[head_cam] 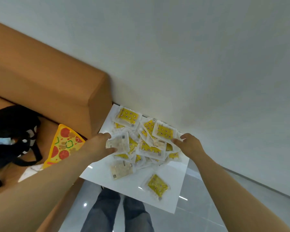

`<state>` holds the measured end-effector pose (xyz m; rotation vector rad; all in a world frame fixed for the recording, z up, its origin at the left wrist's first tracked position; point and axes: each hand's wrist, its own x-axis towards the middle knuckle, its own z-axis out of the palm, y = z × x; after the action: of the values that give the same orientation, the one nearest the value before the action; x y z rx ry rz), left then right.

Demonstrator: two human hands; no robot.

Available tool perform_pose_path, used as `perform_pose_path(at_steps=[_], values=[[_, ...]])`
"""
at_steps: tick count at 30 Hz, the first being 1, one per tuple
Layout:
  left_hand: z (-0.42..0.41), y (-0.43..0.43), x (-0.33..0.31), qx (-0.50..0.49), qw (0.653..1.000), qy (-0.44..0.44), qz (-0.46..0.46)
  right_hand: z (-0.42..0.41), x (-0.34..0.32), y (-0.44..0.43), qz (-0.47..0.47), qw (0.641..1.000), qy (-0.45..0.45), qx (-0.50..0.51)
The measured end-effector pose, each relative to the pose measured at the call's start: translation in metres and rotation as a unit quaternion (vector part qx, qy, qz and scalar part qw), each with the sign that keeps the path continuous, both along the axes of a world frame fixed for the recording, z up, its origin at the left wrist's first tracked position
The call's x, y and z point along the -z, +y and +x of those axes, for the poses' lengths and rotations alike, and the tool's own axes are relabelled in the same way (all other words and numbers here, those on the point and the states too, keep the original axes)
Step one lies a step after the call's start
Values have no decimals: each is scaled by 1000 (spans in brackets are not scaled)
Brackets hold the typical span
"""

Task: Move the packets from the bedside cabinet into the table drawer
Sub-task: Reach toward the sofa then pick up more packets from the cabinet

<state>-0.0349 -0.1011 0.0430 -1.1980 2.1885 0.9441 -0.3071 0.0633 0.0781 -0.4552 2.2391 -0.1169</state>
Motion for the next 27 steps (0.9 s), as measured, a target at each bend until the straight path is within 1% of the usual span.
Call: perform_pose_path(at_steps=[4, 7, 10, 13, 15, 18, 21, 24, 27], values=[[-15, -2, 44, 6, 1000, -18, 8, -10, 44, -11, 26, 1000, -1, 11], [-20, -5, 71, -16, 1000, -26, 7, -17, 73, -19, 45, 998, -10, 52], [-23, -10, 92, -13, 1000, -17, -2, -20, 94, -28, 56, 993, -30, 98], [-27, -10, 102, -20, 999, -42, -8, -20, 108, -35, 64, 989, -30, 126], [-31, -10, 103, -15, 998, -61, -25, -21, 119, -37, 82, 988, -20, 129], [-38, -5, 104, -39, 997, -55, -26, -18, 124, -42, 104, 987, -6, 122], [-43, 6, 108, -76, 996, -41, -24, -14, 122, -47, 122, 989, 20, 82], [-47, 16, 113, -113, 993, -28, -17, -7, 121, -51, 93, 990, 33, 102], [-50, 20, 117, -112, 993, -33, -30, -3, 123, -53, 35, 987, 25, 152]])
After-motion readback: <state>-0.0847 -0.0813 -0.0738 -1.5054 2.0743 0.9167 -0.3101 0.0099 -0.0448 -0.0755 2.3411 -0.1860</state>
